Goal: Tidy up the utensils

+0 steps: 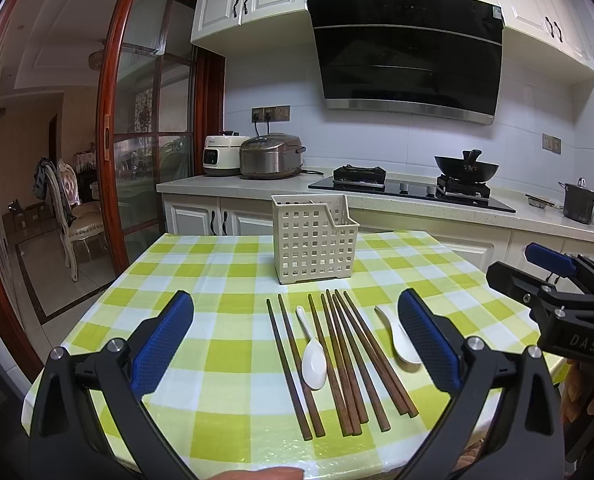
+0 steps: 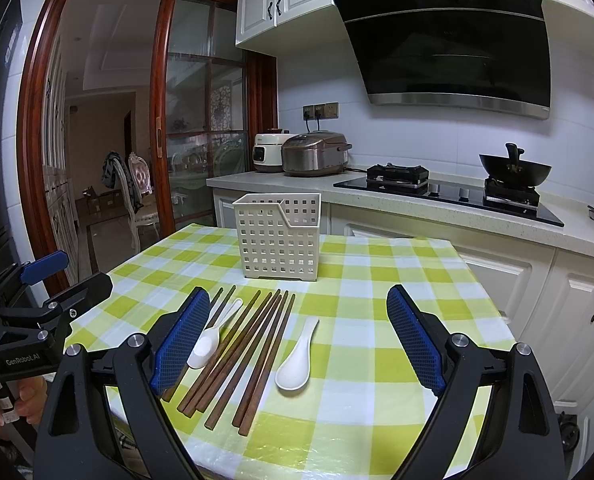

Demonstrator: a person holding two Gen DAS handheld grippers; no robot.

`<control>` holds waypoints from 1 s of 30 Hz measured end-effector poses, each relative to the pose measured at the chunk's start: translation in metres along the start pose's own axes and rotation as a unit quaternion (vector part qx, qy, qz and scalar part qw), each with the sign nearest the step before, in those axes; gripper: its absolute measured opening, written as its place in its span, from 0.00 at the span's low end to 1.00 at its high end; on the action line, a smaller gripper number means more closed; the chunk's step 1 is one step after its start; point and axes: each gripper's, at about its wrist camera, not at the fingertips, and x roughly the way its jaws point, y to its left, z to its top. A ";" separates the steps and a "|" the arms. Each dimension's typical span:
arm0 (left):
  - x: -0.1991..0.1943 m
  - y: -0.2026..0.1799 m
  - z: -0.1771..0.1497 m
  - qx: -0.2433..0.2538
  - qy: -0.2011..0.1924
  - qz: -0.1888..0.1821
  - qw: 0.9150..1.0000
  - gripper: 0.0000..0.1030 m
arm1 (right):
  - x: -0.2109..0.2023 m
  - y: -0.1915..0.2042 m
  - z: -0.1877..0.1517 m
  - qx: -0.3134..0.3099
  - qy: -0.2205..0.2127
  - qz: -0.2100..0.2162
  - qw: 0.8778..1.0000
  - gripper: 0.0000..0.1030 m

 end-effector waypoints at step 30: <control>0.105 0.034 -0.022 -0.049 0.205 -0.019 0.977 0.96 | 0.092 -0.023 -0.021 0.031 0.157 -0.023 0.987 0.82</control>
